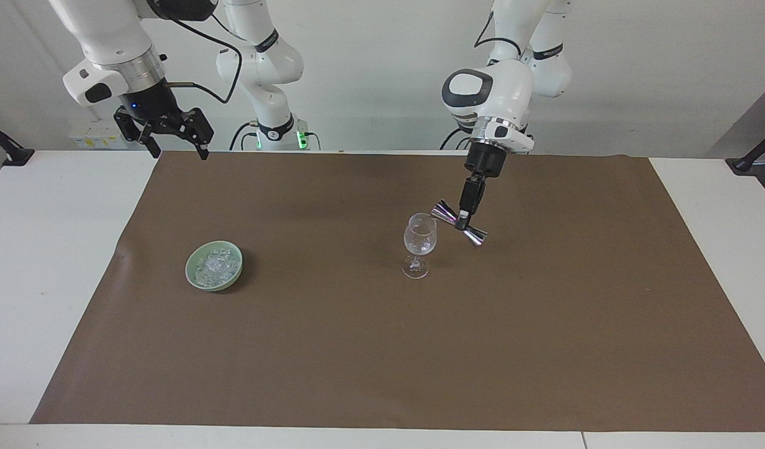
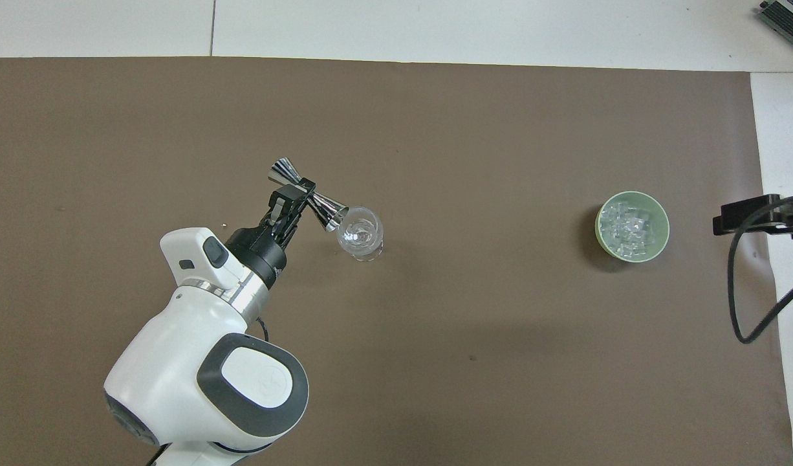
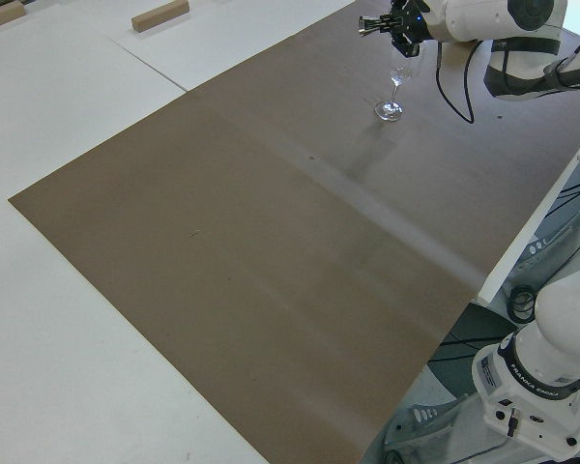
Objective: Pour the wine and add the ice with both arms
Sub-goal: 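Tilt the jigger with the left gripper to pour into the glass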
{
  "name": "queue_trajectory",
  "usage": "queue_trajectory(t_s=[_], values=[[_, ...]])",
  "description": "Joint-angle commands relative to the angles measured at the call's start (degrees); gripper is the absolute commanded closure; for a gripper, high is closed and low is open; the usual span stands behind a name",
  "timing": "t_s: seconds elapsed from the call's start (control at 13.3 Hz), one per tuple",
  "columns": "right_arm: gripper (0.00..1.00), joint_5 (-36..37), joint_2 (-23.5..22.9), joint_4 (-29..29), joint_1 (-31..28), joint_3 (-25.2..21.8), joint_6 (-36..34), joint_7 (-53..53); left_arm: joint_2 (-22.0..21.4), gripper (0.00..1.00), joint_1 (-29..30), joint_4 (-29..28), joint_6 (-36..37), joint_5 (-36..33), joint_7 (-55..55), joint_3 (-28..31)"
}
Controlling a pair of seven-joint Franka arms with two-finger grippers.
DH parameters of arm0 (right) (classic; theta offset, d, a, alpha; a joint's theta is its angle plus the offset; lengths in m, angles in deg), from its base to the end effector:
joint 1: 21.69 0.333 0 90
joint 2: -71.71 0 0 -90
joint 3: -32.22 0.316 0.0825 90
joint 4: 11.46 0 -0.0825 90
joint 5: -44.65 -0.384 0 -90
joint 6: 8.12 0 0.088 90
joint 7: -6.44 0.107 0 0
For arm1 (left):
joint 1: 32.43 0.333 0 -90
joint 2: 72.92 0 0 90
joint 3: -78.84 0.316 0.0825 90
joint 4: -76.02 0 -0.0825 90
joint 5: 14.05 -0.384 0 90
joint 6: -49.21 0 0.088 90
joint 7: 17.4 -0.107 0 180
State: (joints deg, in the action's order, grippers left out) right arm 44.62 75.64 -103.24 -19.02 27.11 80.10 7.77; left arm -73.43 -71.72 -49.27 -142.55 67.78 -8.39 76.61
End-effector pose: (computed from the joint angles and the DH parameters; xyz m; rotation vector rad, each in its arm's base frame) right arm 0.5295 -0.0243 0.6442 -3.1333 0.1028 -0.0098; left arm 0.4618 -0.2662 0.4616 1.9640 1.0324 0.6934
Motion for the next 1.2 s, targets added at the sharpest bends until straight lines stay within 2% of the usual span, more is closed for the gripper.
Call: queue_trajectory(t_s=[0.0,0.23,0.45,0.75,0.9,1.13], values=[[0.00,-1.03,1.08,-1.29,-0.13,0.10,0.28,0.87,2.97,1.00,-1.57,3.20,-2.74,-0.17,-3.37,0.74],[0.00,-1.03,1.08,-1.29,-0.13,0.10,0.28,0.87,3.40,1.00,-1.49,3.11,-2.13,0.09,-15.47,0.74],[0.00,-1.03,1.08,-1.29,-0.13,0.10,0.28,0.87,4.11,1.00,-1.57,3.82,-2.56,0.01,-16.13,0.74],[0.00,-1.03,1.08,-1.29,-0.13,0.10,0.28,0.87,3.68,1.00,-1.23,4.87,-1.87,0.79,-15.16,0.57],[0.00,-1.03,1.08,-1.29,-0.13,0.10,0.28,0.87,3.06,1.00,-0.52,4.44,2.42,1.93,-11.93,0.56],[0.00,-1.03,1.08,-1.29,-0.13,0.10,0.28,0.87,1.74,1.00,3.51,3.82,8.75,3.87,-4.30,0.56]])
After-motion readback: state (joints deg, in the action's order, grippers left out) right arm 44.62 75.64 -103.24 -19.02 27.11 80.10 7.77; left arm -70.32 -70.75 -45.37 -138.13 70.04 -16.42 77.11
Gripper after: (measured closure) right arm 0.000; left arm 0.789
